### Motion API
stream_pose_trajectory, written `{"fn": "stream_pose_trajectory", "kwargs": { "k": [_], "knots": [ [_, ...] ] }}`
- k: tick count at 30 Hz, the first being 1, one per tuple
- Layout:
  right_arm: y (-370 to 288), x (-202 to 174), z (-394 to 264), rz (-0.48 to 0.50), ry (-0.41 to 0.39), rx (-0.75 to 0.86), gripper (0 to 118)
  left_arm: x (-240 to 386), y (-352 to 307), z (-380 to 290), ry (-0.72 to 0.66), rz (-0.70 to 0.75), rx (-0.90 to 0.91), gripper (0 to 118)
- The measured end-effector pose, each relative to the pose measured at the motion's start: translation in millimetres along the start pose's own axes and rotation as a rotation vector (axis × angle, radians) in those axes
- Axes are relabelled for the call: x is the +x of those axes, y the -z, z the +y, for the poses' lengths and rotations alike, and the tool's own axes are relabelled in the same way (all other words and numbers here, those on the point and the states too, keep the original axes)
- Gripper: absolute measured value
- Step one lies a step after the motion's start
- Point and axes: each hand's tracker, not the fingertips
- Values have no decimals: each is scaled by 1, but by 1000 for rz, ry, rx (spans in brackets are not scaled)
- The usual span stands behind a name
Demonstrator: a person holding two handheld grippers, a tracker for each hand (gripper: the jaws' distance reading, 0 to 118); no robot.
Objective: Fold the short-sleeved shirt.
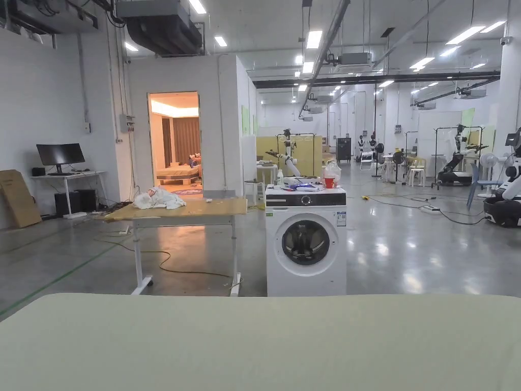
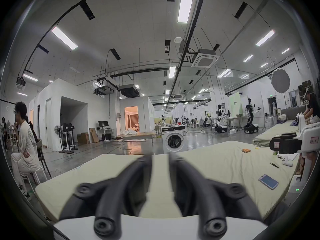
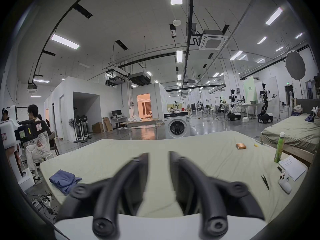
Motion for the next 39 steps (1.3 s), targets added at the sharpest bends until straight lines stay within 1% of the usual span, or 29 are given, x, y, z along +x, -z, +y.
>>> {"fn": "stream_pose_trajectory", "kwargs": {
  "k": [1,2,3,5,7,9,10,11,15,19,25,26,29,31,32,34,35,36,37,39],
  "knots": [
    [0,1,1,-1,2,2,45,0,0,2,-13,-9,2,43],
    [-1,2,2,0,7,6,63,-1,0,3,-30,-16,2,65],
    [-1,3,3,2,15,8,72,-1,0,3,-35,-13,6,76],
    [-2,3,4,8,27,10,85,0,-2,4,-46,1,24,89],
    [-2,2,6,4,24,12,97,0,-2,5,-55,5,26,94],
    [-1,1,8,-8,8,23,112,-1,-2,7,-64,-6,23,109],
    [-2,1,8,-13,5,30,116,-1,-2,7,-62,-8,20,116],
    [-3,0,9,-15,3,40,118,-1,-2,7,-55,-11,18,118],
    [-5,1,13,-9,13,61,118,3,-8,10,-24,8,29,118],
    [-5,0,14,-9,9,49,118,-2,-9,11,-59,0,29,118],
    [-4,-2,10,0,54,22,118,-4,-7,15,-70,0,29,118],
    [-4,-3,10,-13,57,21,118,-3,-6,16,-64,0,24,118],
    [0,-5,15,-140,72,10,118,-3,-7,15,-58,5,18,118],
    [6,-7,20,-184,78,-27,118,-4,-6,14,-63,7,11,118],
    [8,-10,23,-225,77,-51,118,-4,-6,14,-68,8,7,118],
    [13,-20,27,-351,84,-94,118,-6,-4,12,-81,11,-7,118],
    [16,-24,27,-390,79,-129,118,-6,-4,12,-87,14,-8,118],
    [19,-28,28,-411,74,-172,118,-6,-3,12,-93,14,-10,118],
    [21,-31,29,-402,68,-202,118,-7,-2,11,-99,13,-14,118],
    [21,-35,27,-377,94,-211,118,-8,-1,10,-107,6,-19,118]
  ]
}}
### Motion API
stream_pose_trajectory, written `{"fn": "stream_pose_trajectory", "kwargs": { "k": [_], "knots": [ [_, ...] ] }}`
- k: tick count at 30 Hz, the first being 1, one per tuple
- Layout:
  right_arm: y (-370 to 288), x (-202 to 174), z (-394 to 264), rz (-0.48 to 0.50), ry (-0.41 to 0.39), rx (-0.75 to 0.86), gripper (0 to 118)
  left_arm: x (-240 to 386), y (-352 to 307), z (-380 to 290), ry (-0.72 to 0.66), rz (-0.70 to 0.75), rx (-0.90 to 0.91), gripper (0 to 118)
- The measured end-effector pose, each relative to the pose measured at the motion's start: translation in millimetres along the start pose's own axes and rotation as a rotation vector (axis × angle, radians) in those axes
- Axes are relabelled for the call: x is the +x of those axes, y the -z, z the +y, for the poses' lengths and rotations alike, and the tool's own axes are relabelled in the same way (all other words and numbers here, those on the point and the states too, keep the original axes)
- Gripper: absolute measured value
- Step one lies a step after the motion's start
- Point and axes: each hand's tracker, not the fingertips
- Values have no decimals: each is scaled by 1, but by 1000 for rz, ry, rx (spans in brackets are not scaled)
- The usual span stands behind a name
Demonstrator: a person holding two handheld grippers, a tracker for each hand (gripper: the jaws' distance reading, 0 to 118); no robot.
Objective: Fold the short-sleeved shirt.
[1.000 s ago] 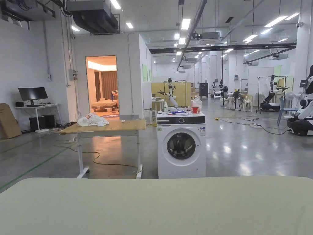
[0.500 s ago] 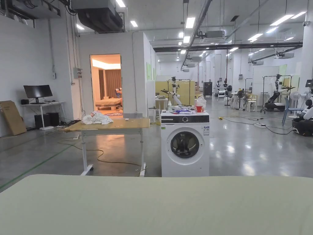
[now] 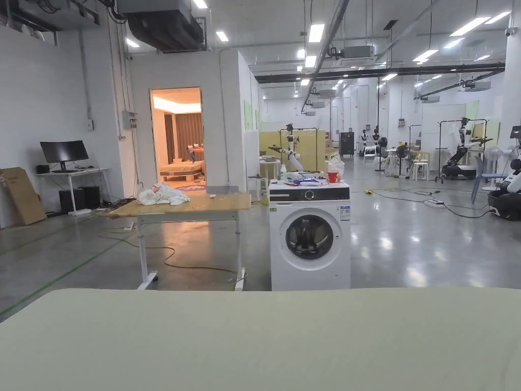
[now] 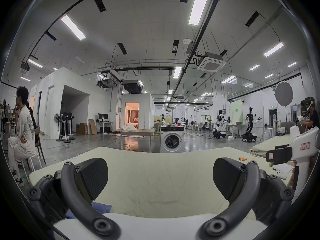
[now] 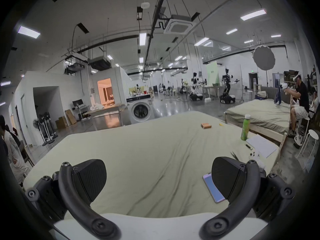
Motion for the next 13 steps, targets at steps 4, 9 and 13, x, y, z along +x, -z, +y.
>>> {"fn": "stream_pose_trajectory", "kwargs": {
  "k": [4,9,13],
  "knots": [
    [-3,-8,-2,51,-12,-28,118,1,0,0,14,2,-4,118],
    [-6,-9,-2,117,5,-25,118,1,1,-1,12,1,-10,118],
    [-6,-8,-3,86,25,18,118,1,2,-4,14,-2,-24,118]
  ]
}}
